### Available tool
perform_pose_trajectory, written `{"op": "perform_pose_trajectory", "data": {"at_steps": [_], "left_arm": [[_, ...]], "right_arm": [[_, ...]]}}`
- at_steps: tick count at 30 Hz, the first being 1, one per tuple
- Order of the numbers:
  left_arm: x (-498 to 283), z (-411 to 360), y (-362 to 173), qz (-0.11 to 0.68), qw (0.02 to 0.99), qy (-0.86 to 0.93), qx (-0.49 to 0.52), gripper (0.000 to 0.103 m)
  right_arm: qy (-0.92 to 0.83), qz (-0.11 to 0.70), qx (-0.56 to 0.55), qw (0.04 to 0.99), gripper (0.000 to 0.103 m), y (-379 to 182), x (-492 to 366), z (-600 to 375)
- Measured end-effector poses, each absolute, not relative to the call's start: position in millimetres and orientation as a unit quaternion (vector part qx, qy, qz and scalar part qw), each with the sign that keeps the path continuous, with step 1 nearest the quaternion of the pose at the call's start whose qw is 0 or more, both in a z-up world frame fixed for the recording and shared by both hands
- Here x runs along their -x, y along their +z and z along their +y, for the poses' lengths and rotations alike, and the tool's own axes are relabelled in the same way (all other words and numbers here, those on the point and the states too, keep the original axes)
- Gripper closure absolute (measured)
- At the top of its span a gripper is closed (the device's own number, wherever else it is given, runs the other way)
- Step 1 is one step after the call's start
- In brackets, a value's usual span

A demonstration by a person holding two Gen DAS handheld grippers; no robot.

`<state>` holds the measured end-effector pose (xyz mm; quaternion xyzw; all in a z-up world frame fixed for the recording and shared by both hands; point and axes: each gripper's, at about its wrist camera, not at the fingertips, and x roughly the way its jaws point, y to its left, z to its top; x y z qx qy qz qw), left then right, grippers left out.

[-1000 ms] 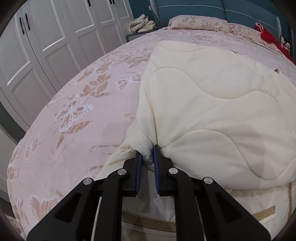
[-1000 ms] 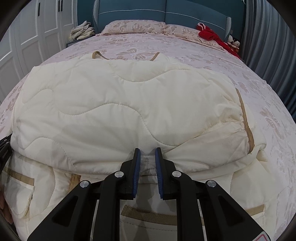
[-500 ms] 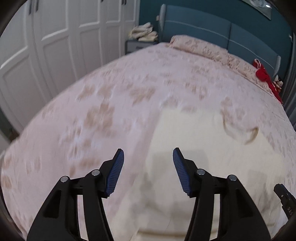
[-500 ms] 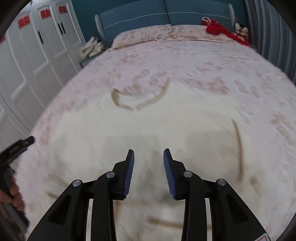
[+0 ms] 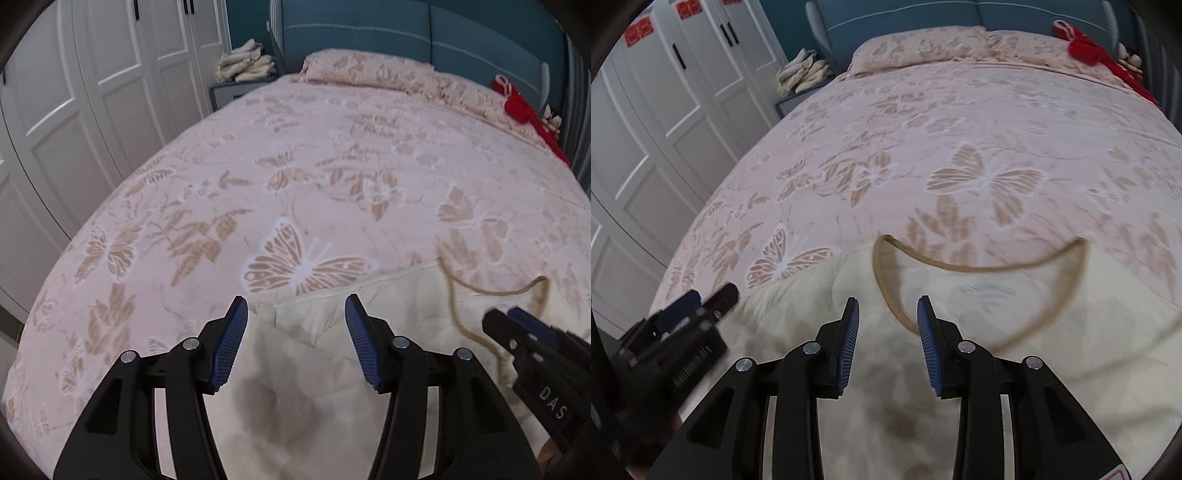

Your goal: Fold large clothes

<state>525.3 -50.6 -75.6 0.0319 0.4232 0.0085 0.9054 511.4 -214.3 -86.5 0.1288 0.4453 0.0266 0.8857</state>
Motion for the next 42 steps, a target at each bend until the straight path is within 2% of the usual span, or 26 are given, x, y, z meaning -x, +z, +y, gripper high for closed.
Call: {"op": "perform_pose_trajectory", "data": {"at_steps": [9, 11, 13, 15, 20, 31, 37, 39, 40, 42], "left_arm": [[-533.8, -44.6, -125.5, 0.441, 0.897, 0.015, -0.028, 0.050], [-533.1, -44.3, -130.1, 0.436, 0.899, 0.016, -0.028, 0.049], [-531.9, -46.0, -134.4, 0.431, 0.901, 0.020, -0.033, 0.049], [-531.9, -47.9, -138.4, 0.428, 0.903, 0.023, -0.039, 0.049], [-529.8, -45.2, -143.3, 0.419, 0.907, 0.022, -0.033, 0.048], [-525.6, -48.4, -151.7, 0.402, 0.914, 0.030, -0.036, 0.047], [-528.0, -54.1, -154.7, 0.402, 0.913, 0.043, -0.052, 0.046], [-529.7, -53.9, -153.7, 0.407, 0.911, 0.042, -0.053, 0.046], [-530.0, -52.8, -152.9, 0.401, 0.913, 0.047, -0.049, 0.046], [-531.7, -51.1, -150.0, 0.412, 0.909, 0.041, -0.047, 0.045]], "right_arm": [[0.034, 0.463, -0.092, 0.881, 0.070, -125.3, -547.3, -192.3], [0.034, 0.464, -0.083, 0.881, 0.074, -132.2, -550.8, -189.0], [0.032, 0.462, -0.079, 0.883, 0.085, -137.4, -551.3, -188.1], [0.024, 0.456, -0.081, 0.886, 0.090, -140.6, -550.2, -190.1], [0.017, 0.448, -0.089, 0.889, 0.094, -149.2, -548.0, -193.8], [0.004, 0.434, -0.060, 0.899, 0.094, -156.5, -547.0, -184.1], [0.008, 0.417, -0.085, 0.905, 0.095, -152.9, -542.8, -192.3], [-0.027, 0.400, -0.115, 0.909, 0.091, -139.1, -532.2, -209.3], [-0.052, 0.391, -0.125, 0.910, 0.083, -130.8, -524.7, -218.4], [-0.082, 0.383, -0.143, 0.909, 0.083, -108.4, -500.6, -245.9]]}}
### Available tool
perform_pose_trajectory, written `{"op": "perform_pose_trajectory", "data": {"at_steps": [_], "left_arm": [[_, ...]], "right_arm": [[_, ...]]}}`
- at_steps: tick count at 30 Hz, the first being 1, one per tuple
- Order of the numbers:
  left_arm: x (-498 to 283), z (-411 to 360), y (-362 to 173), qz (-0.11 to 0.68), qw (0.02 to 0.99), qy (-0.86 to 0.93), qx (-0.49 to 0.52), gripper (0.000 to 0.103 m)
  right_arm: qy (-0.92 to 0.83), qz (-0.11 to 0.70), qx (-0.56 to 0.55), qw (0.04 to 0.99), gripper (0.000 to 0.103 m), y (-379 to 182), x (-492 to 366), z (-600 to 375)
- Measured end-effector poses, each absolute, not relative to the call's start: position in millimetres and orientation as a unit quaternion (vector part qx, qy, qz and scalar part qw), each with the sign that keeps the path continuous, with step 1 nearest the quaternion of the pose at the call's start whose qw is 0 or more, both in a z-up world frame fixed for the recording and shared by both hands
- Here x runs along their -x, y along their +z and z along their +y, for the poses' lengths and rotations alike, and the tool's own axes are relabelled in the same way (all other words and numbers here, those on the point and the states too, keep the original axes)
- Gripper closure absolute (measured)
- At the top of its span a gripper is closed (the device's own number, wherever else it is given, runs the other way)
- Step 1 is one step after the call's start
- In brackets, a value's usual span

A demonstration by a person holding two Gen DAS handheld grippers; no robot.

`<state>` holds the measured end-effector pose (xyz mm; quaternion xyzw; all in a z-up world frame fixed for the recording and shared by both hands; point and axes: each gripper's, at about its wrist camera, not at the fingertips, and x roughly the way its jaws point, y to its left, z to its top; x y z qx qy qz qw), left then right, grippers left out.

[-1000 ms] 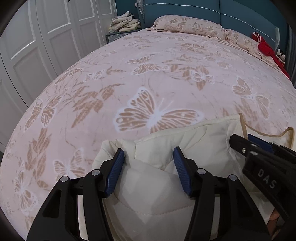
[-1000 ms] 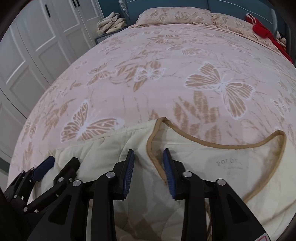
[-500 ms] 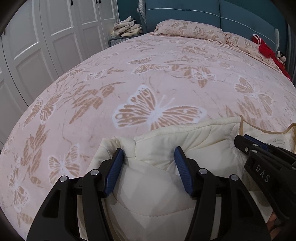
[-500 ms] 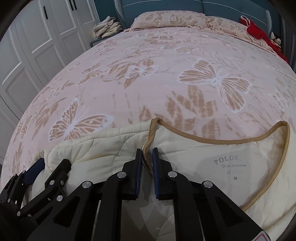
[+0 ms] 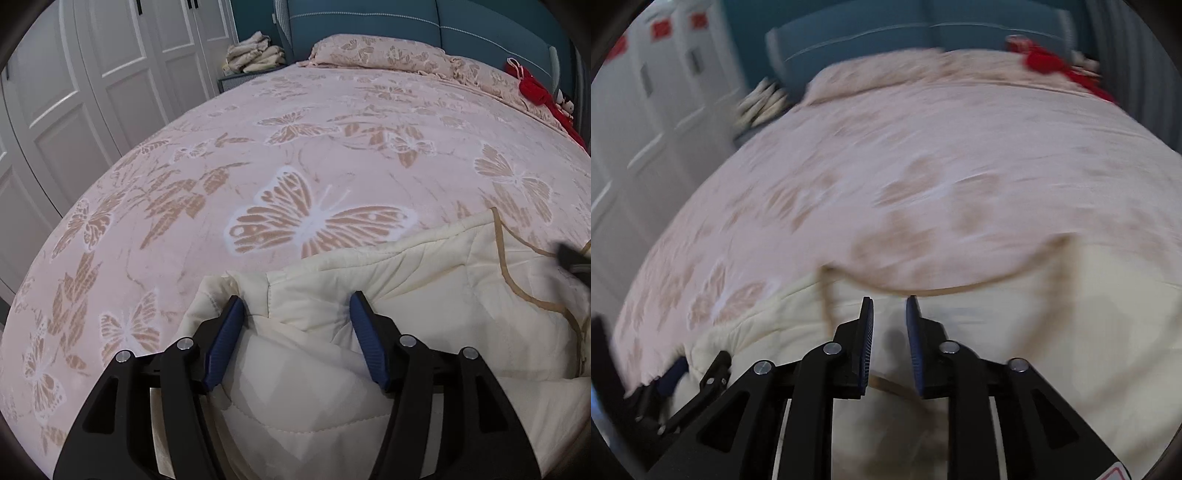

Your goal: Fold large clothes

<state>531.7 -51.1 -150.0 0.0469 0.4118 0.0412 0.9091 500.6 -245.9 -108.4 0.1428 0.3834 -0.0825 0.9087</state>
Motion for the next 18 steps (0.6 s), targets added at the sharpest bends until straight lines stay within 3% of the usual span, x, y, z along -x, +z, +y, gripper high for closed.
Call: {"op": "perform_pose_trajectory", "data": {"at_steps": [3, 7, 9, 13, 18], "left_arm": [[-523.8, -51.6, -131.3, 0.429, 0.903, 0.021, -0.038, 0.045], [-499.8, -81.7, -90.5, 0.413, 0.909, -0.046, 0.010, 0.044], [-499.0, -121.5, -77.1, 0.423, 0.899, -0.105, 0.037, 0.036], [-506.7, -195.2, -80.5, 0.449, 0.876, -0.168, 0.041, 0.032], [-520.2, -263.6, -112.6, 0.486, 0.854, -0.183, -0.002, 0.032]], "right_arm": [[-0.098, 0.395, -0.136, 0.903, 0.081, -88.7, -469.8, -284.7], [-0.154, 0.394, -0.128, 0.897, 0.060, -77.7, -430.3, -363.4], [-0.168, 0.396, -0.157, 0.889, 0.057, -81.3, -423.5, -391.3], [-0.167, 0.413, -0.214, 0.869, 0.056, -102.7, -422.9, -429.5], [-0.159, 0.433, -0.179, 0.869, 0.056, -119.4, -435.2, -423.7]]}}
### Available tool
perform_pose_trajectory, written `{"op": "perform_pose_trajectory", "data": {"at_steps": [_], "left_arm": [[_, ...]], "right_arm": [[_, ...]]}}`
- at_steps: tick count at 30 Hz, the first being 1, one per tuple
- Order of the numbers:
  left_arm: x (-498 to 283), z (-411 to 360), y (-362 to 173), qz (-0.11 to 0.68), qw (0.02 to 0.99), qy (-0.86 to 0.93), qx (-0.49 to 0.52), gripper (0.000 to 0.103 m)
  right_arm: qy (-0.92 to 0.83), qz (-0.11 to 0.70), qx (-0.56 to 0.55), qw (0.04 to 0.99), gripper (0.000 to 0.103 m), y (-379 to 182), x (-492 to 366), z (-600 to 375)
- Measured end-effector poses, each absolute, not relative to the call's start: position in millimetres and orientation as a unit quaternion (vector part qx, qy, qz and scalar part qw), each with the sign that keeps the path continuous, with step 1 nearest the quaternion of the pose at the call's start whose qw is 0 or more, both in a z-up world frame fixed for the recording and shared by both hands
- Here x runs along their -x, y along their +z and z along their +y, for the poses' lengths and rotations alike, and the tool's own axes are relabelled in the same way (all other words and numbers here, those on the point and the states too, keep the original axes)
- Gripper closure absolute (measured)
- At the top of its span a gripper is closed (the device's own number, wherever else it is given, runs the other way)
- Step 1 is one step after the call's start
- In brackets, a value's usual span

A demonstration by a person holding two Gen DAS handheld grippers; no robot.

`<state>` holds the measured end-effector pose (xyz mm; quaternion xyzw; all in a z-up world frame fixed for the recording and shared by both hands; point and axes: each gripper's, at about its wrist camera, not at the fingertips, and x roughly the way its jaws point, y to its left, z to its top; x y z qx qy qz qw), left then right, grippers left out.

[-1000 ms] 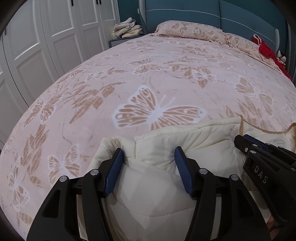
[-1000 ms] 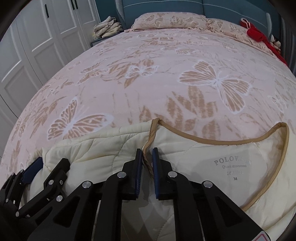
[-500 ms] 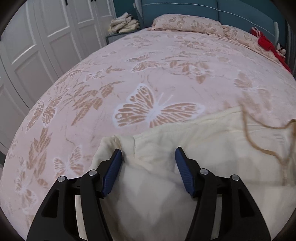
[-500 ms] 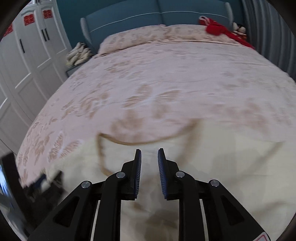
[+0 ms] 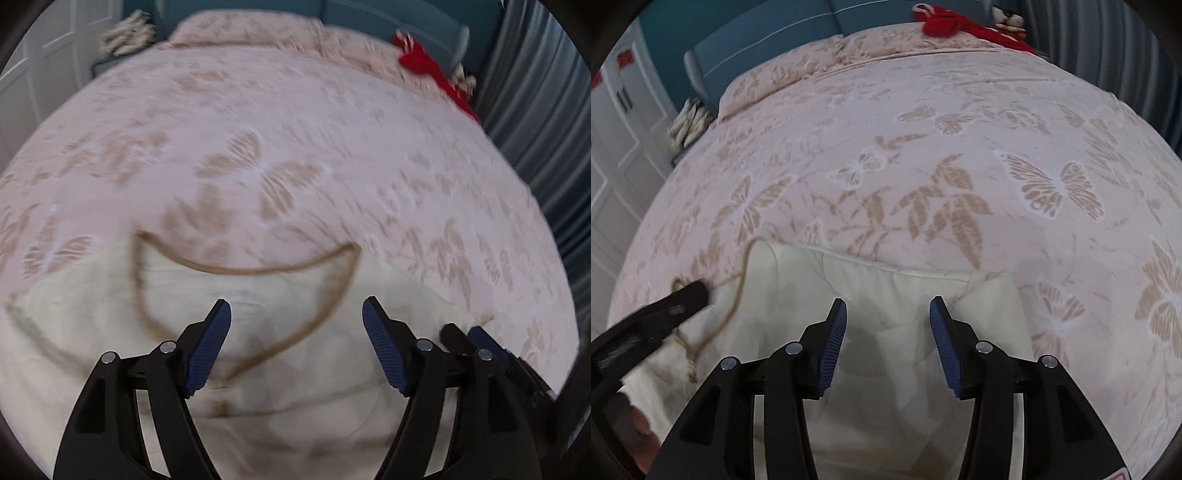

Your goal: Fold large clothes

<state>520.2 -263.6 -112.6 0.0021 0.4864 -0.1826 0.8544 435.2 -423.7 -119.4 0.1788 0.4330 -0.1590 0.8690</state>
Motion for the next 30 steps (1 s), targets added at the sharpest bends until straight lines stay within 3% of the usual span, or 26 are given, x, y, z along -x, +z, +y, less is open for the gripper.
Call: {"op": "perform_pose_trajectory", "data": {"at_steps": [2, 4, 8, 30], "left_arm": [[-523.8, -278.9, -128.7, 0.502, 0.846, -0.177, -0.019, 0.042], [-522.3, -288.4, -142.1, 0.502, 0.848, -0.165, -0.047, 0.060], [-513.5, -296.1, -146.9, 0.469, 0.865, -0.153, -0.090, 0.074], [-495.2, -301.9, -163.2, 0.403, 0.898, -0.131, -0.116, 0.076]], "right_arm": [[-0.155, 0.437, -0.167, 0.870, 0.057, -126.9, -436.1, -422.6], [-0.155, 0.436, -0.166, 0.871, 0.062, -131.8, -433.1, -426.2], [-0.156, 0.431, -0.158, 0.875, 0.067, -136.4, -429.7, -428.3], [-0.184, 0.393, -0.141, 0.890, 0.069, -156.5, -424.9, -420.3]]}}
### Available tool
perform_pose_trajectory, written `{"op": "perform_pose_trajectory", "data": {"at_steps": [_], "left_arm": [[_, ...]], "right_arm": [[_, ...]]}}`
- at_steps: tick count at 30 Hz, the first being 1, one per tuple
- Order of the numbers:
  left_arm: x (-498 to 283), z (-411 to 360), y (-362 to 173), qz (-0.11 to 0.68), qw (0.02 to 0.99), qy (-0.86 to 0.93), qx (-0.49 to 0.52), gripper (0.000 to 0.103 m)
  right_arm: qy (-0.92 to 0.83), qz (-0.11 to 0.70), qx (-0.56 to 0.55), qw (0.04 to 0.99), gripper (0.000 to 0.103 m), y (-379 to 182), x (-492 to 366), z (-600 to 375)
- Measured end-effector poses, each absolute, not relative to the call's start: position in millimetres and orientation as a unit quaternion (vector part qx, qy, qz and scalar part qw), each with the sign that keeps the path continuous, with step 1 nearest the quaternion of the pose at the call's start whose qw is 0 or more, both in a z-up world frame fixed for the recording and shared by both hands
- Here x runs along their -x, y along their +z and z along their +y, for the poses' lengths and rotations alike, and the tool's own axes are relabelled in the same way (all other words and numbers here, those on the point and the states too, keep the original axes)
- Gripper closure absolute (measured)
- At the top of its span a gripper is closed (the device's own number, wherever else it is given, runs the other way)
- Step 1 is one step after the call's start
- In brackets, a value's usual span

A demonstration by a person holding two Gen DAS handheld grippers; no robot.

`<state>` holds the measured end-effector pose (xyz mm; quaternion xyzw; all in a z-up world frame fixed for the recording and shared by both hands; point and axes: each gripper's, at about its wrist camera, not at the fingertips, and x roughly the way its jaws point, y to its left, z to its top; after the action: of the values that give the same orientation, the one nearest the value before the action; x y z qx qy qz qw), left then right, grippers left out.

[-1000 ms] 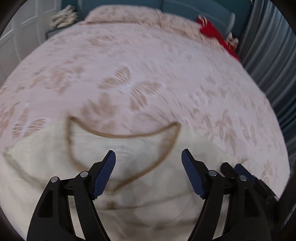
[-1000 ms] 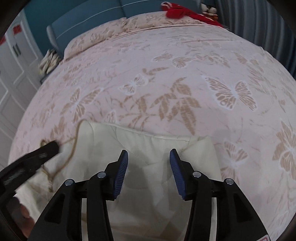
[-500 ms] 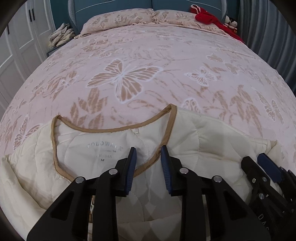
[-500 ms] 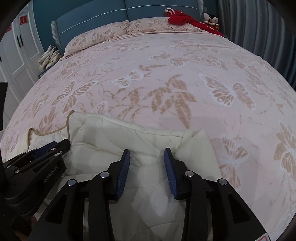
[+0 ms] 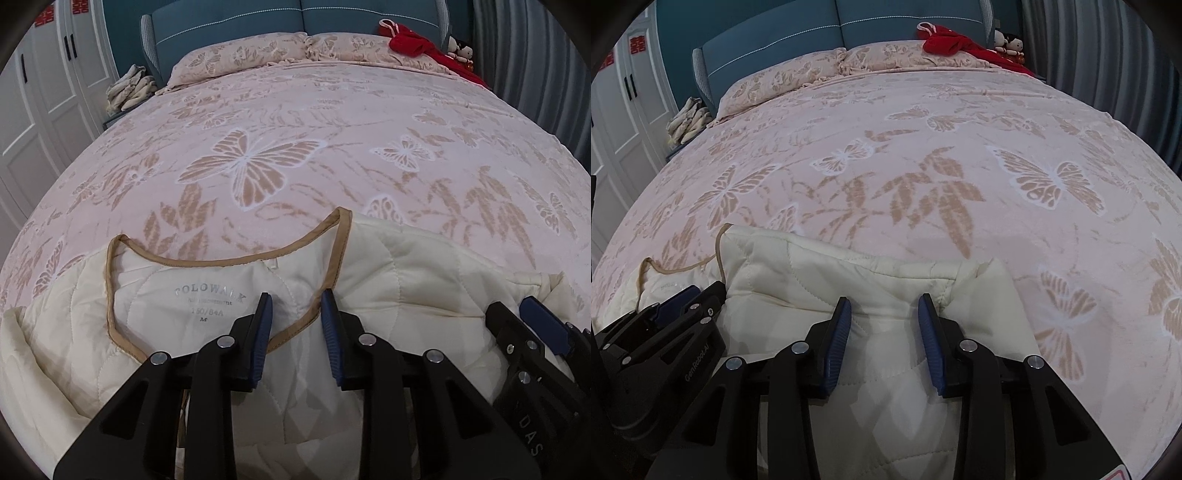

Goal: Fold large clothes
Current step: 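Fold the jacket lengthwise with both tools and open both tools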

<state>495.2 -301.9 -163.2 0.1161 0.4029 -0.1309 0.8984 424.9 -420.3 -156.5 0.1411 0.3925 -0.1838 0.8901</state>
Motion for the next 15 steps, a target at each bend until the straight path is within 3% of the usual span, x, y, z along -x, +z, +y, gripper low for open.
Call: {"op": "perform_pose_trajectory", "data": {"at_steps": [8, 9, 12, 13, 15], "left_arm": [[-493.6, -304.2, -163.7, 0.394, 0.902, -0.122, -0.125, 0.074], [-493.2, -302.9, -162.5, 0.394, 0.903, -0.121, -0.122, 0.069], [-493.4, -275.4, -146.7, 0.421, 0.898, -0.112, -0.060, 0.041], [-488.3, -259.5, -137.3, 0.429, 0.896, -0.110, -0.035, 0.041], [-469.5, -227.5, -115.8, 0.423, 0.899, -0.111, -0.010, 0.037]], "right_arm": [[-0.201, 0.388, -0.119, 0.892, 0.069, -157.7, -429.4, -413.2], [-0.202, 0.387, -0.119, 0.892, 0.069, -157.2, -429.5, -413.2], [-0.190, 0.388, -0.145, 0.890, 0.069, -148.4, -424.9, -421.9], [-0.200, 0.385, -0.152, 0.888, 0.071, -140.5, -419.0, -425.6], [-0.240, 0.361, -0.155, 0.888, 0.058, -112.0, -394.7, -429.0]]}}
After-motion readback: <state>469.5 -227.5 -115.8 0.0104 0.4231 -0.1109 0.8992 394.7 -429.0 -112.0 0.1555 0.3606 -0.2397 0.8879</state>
